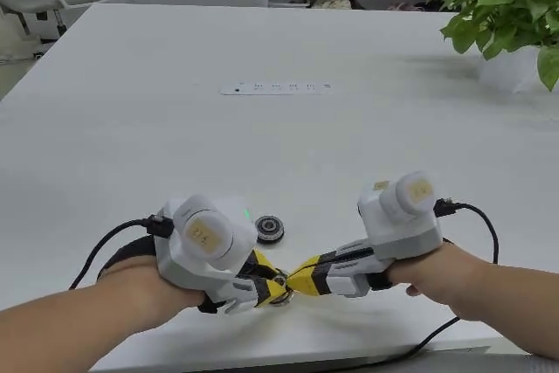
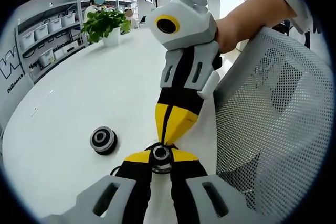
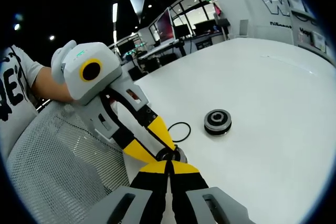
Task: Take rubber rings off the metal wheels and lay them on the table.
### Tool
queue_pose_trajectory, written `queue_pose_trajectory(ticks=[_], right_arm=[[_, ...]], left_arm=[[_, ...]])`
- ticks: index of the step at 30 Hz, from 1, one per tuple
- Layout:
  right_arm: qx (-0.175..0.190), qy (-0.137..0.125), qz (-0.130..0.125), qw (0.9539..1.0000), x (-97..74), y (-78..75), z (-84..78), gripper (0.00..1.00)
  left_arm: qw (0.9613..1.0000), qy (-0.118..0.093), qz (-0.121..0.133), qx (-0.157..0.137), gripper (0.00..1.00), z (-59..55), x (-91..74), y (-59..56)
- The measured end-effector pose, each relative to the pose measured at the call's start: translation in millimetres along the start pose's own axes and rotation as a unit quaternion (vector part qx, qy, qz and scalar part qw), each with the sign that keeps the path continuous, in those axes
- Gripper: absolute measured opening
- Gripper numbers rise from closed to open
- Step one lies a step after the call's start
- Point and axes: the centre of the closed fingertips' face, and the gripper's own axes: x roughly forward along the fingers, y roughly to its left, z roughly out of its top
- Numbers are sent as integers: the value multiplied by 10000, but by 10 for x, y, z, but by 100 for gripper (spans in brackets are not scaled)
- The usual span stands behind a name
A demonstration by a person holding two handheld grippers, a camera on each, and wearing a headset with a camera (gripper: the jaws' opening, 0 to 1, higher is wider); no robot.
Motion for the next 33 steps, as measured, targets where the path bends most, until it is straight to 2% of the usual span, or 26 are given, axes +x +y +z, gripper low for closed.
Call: queue_pose_trajectory(ticks=[11,15,20,26,33], right_arm=[[-81,10,-6,10000,-10,-2,6,0],[-72,-16,-4,10000,-23,0,15,0],[-69,-49,26,10000,-32,22,37,0],[-61,-100,37,9999,-53,26,61,0],[-61,-176,49,9998,-78,41,103,0]], left_arm=[[9998,98,-83,-127,9,1,3,7],[9997,148,-124,-130,16,-1,-27,-3],[9998,107,-121,-150,15,38,-98,2],[9994,35,-169,-297,20,55,-183,-25],[9994,-60,-164,-289,26,97,-313,-51]])
